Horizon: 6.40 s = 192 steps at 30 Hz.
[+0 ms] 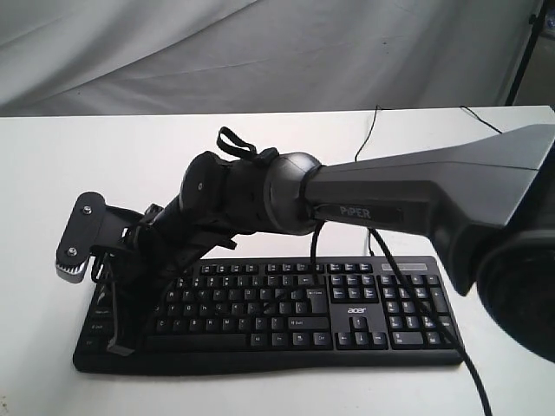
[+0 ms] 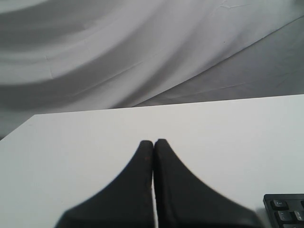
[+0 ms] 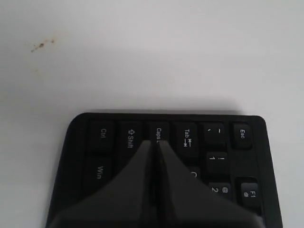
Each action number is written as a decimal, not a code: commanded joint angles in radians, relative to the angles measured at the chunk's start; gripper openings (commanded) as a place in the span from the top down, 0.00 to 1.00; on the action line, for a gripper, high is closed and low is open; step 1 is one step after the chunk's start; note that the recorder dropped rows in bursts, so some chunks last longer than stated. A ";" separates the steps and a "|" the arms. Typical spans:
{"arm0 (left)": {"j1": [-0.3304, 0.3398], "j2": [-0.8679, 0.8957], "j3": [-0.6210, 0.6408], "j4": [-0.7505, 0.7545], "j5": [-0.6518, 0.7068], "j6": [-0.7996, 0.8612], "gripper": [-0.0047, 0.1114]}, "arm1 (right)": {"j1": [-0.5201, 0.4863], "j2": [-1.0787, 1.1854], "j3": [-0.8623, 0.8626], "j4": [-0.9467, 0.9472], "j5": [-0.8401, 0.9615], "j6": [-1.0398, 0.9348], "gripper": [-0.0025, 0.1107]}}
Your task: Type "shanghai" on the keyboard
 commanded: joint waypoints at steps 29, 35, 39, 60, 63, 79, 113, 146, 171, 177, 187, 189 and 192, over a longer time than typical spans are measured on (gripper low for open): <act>-0.004 0.003 0.005 -0.001 -0.005 -0.003 0.95 | -0.002 0.040 -0.008 -0.034 -0.031 0.006 0.98; -0.004 0.003 0.005 -0.001 -0.005 -0.003 0.95 | -0.002 0.053 -0.008 -0.030 -0.037 0.006 0.98; -0.004 0.003 0.005 -0.001 -0.005 -0.003 0.95 | -0.002 0.059 -0.008 -0.035 -0.040 0.006 0.98; -0.004 0.003 0.005 -0.001 -0.005 -0.003 0.95 | -0.002 -0.006 -0.008 -0.065 -0.027 0.008 0.98; -0.004 0.003 0.005 -0.001 -0.005 -0.003 0.95 | -0.002 -0.006 -0.008 -0.065 -0.024 0.008 0.98; -0.004 0.003 0.005 -0.001 -0.005 -0.003 0.95 | -0.047 -0.006 -0.008 -0.069 0.058 0.011 0.98; -0.004 0.003 0.005 -0.001 -0.005 -0.003 0.95 | -0.166 -0.172 0.212 -0.102 0.231 -0.038 0.98; -0.004 0.003 0.005 -0.001 -0.005 -0.003 0.95 | -0.161 -0.155 0.276 -0.046 0.153 -0.106 0.98; -0.004 0.003 0.005 -0.001 -0.005 -0.003 0.95 | -0.158 -0.155 0.276 -0.048 0.156 -0.109 0.98; -0.004 0.003 0.005 -0.001 -0.005 -0.003 0.95 | -0.158 -0.155 0.282 -0.048 0.156 -0.111 0.98; -0.004 0.003 0.005 -0.001 -0.005 -0.003 0.95 | -0.156 -0.146 0.291 -0.043 0.142 -0.121 0.98; -0.004 0.003 0.005 -0.001 -0.005 -0.003 0.95 | -0.156 -0.135 0.289 -0.040 0.134 -0.127 0.98; -0.004 0.003 0.005 -0.001 -0.005 -0.003 0.95 | -0.156 -0.124 0.289 -0.040 0.127 -0.132 0.98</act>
